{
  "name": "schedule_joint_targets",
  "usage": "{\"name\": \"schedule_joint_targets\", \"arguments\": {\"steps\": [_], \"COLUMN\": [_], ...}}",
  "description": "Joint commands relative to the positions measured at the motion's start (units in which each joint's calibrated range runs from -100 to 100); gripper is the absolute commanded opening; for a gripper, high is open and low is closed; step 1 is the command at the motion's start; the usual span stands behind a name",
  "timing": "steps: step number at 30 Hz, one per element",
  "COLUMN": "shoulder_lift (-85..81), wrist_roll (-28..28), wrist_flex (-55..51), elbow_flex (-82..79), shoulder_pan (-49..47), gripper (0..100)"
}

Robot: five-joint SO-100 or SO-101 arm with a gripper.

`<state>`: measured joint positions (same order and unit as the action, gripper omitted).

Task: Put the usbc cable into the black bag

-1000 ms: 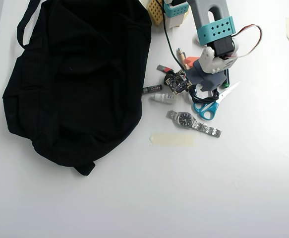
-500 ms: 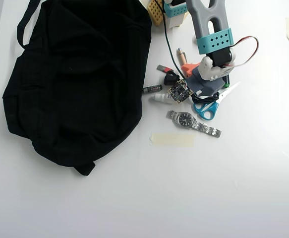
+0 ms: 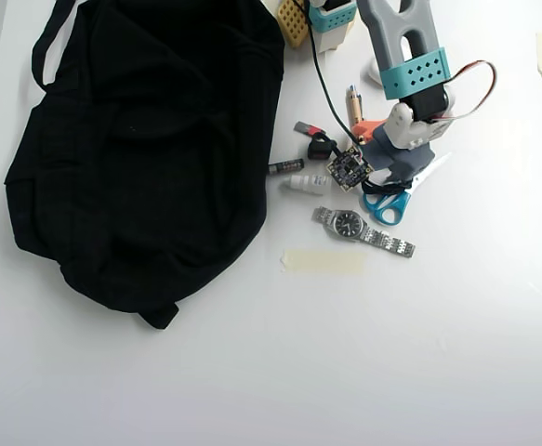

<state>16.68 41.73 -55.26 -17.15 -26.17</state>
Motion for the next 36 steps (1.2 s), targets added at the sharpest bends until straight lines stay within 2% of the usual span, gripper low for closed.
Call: {"name": "schedule_joint_targets", "arguments": {"steps": [1,2,6,36], "shoulder_lift": [-0.1,-0.1,-0.1,-0.5], "wrist_roll": [1.1,1.1,1.0,0.4], "wrist_flex": [1.0,2.3,3.7,1.3], "elbow_flex": [1.3,1.3,1.3,0.3], "shoulder_pan": [-0.3,-0.1,0.3,0.7], "gripper": [33,28,23,23]}}
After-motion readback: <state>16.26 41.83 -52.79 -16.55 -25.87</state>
